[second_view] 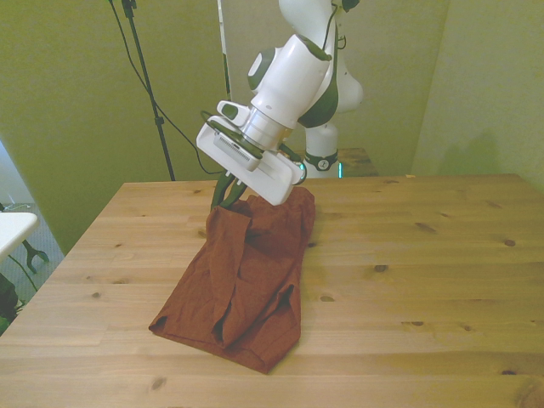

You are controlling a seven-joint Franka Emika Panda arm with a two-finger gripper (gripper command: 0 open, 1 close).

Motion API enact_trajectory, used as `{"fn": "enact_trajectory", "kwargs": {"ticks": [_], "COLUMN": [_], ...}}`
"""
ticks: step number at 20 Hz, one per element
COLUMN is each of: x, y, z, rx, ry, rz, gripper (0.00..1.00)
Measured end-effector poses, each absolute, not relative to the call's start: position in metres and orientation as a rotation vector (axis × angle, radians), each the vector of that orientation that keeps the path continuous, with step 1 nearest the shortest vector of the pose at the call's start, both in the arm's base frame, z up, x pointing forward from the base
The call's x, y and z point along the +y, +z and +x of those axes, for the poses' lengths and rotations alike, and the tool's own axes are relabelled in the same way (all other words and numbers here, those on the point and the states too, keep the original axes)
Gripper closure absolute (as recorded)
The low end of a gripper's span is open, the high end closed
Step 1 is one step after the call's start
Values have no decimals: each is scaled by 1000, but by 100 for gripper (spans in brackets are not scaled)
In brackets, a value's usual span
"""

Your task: Fold the shorts

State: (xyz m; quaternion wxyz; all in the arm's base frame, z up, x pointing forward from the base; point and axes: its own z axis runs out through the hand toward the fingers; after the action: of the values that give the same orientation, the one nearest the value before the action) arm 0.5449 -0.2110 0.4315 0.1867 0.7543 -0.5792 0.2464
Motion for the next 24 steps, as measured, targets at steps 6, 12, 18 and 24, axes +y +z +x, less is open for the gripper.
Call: {"fn": "enact_trajectory", "kwargs": {"ticks": [6,12,18,24], "x": [-266,-298,-302,-306], "y": [439,437,435,440], "z": [528,517,518,515], "rx": [-1761,-1843,-1853,-1880], "ry": [701,696,689,697], "rz": [2165,2198,2194,2185], "gripper": [0,0,0,0]}}
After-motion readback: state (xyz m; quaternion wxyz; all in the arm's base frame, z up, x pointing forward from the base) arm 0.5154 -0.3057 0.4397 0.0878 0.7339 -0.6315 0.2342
